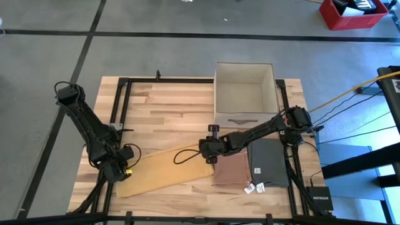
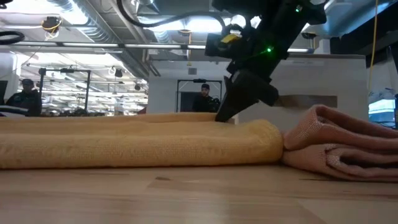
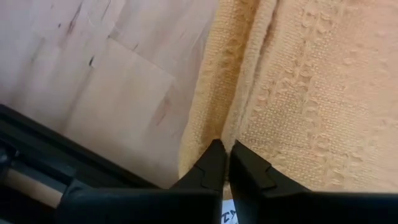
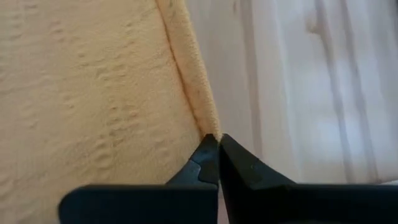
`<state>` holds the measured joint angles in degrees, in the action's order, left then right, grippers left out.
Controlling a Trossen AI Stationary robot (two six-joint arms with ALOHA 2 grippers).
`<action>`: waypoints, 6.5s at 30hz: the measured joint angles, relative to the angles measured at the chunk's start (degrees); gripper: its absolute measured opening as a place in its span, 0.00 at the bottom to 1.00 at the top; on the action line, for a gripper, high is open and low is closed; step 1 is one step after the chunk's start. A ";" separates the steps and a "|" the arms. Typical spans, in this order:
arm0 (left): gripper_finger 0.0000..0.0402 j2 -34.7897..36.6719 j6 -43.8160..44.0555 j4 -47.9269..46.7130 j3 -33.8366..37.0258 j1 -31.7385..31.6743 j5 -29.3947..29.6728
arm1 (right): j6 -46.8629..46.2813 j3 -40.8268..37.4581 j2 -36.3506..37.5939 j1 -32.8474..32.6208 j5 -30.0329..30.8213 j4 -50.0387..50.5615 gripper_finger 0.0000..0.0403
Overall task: Fold towel
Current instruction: Fold the yellow towel
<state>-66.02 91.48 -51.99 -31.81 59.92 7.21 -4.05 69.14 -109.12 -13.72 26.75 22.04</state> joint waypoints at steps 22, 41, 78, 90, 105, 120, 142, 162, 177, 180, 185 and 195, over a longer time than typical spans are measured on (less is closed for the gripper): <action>0.31 1.68 -12.49 17.56 -5.68 -1.10 18.13 | 2.67 3.37 0.50 -0.40 -30.47 -17.57 0.52; 0.30 -14.66 5.09 20.51 -3.01 9.65 -5.43 | -4.22 -1.90 -8.35 -1.33 -26.37 -19.68 0.52; 0.30 -17.89 -44.70 45.33 -1.36 -16.85 38.82 | -26.97 -3.67 5.95 0.12 -27.41 9.19 0.52; 0.30 -22.38 -43.66 45.92 -1.36 -18.36 38.97 | -24.81 -8.90 5.96 -4.01 -22.40 11.90 0.52; 0.30 -22.36 -47.16 52.91 -1.40 -18.34 36.76 | -30.40 -0.41 5.88 0.09 -24.48 7.72 0.52; 0.30 -22.36 -45.14 52.87 -1.40 -14.51 36.23 | -46.14 -1.51 -1.45 2.19 -31.32 1.03 0.52; 0.30 -22.31 -43.53 52.91 -1.46 -13.73 36.29 | -48.01 -0.90 -7.81 2.82 -35.42 -14.69 0.52; 0.30 -22.63 -54.53 63.90 -1.46 -23.11 31.50 | -39.63 -1.11 -5.52 2.82 -31.03 -11.32 0.10; 0.30 -38.26 -59.54 79.33 -1.66 -32.54 25.53 | -43.63 -1.20 -2.87 3.26 -29.36 -4.57 0.11; 0.30 -39.22 -59.83 79.73 -1.75 -32.61 25.97 | -44.85 -0.48 -2.06 3.30 -29.55 -2.31 0.08; 0.30 -39.30 -60.63 80.69 -1.64 -32.63 25.78 | -45.11 4.93 -1.38 3.23 -29.21 1.64 0.05; 0.30 -39.43 -62.25 81.59 -1.57 -32.61 25.13 | -43.46 9.95 -2.56 2.31 -24.71 -9.09 0.08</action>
<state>-105.45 29.23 29.61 -33.39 27.31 32.34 -47.52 79.10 -111.68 -11.41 2.03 12.95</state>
